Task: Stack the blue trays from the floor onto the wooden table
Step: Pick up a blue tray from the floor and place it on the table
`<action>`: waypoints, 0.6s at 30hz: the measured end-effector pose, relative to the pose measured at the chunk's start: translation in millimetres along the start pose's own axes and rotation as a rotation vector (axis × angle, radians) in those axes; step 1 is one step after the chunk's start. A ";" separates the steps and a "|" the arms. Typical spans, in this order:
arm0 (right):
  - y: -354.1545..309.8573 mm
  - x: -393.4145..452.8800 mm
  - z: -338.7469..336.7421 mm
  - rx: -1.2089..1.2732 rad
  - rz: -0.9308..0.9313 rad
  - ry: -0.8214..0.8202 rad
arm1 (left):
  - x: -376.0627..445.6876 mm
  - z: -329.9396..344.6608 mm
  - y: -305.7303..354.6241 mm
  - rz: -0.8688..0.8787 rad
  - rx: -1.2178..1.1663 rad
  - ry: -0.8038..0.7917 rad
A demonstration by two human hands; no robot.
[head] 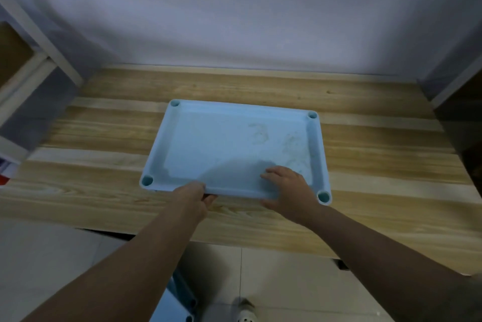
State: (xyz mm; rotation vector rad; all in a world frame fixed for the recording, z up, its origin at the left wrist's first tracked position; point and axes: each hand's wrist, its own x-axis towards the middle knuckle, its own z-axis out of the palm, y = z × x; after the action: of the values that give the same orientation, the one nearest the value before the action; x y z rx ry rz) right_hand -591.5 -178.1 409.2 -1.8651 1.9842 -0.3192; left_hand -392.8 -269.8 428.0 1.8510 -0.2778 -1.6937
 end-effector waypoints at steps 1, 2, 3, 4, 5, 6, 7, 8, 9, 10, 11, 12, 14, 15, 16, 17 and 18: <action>2.0 0.9 1.2 0.001 -0.007 -0.004 | 2.4 0.8 -1.1 0.000 -0.005 -0.001; 4.2 2.1 2.5 0.017 -0.003 0.003 | 3.4 2.1 -1.9 -0.004 0.002 0.003; 5.4 2.5 3.4 0.042 0.012 0.020 | 3.4 3.6 -2.6 -0.009 0.011 0.004; 6.6 2.8 3.6 0.062 0.037 0.045 | 3.4 4.9 -3.5 -0.013 0.024 0.001; 8.2 3.4 3.2 0.067 0.074 0.079 | 2.9 6.0 -4.1 -0.022 0.034 0.003; 11.3 4.3 2.6 0.060 0.120 0.121 | 3.0 6.2 -4.6 -0.027 0.041 0.005; 15.3 5.2 1.1 0.043 0.172 0.158 | 3.2 5.4 -4.6 -0.028 0.036 0.007; 19.9 5.9 -0.9 0.016 0.223 0.179 | 4.5 3.7 -4.4 -0.021 0.039 0.015; 24.8 6.3 -2.7 -0.014 0.265 0.185 | 5.9 1.3 -2.8 -0.013 0.050 0.046; 30.5 6.5 -3.9 -0.037 0.289 0.185 | 9.8 -1.6 -1.6 0.010 0.075 0.107; 35.6 6.4 -4.1 -0.051 0.292 0.187 | 14.4 -6.0 -0.5 0.047 0.118 0.202; 38.6 5.7 -4.2 -0.056 0.270 0.194 | 16.3 -11.2 0.9 0.089 0.192 0.318; 40.1 4.1 -3.0 -0.042 0.159 0.177 | 16.5 -19.3 5.9 0.180 0.314 0.542; 38.8 3.7 -1.7 -0.033 0.076 0.139 | 17.6 -22.1 8.7 0.230 0.336 0.606; 36.5 3.7 0.6 -0.040 -0.012 0.085 | 18.9 -24.1 11.1 0.273 0.349 0.626; 33.2 4.5 3.1 -0.069 -0.092 0.026 | 23.6 -25.9 12.8 0.302 0.350 0.607; 30.1 5.8 6.4 -0.103 -0.153 -0.027 | 29.4 -27.4 14.0 0.319 0.317 0.563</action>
State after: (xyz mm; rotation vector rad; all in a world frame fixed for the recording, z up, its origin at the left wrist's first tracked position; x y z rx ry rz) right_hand -616.0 -180.6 389.9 -2.0797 1.8770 -0.2372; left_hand -358.5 -288.7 411.5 2.2795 -0.5889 -0.9062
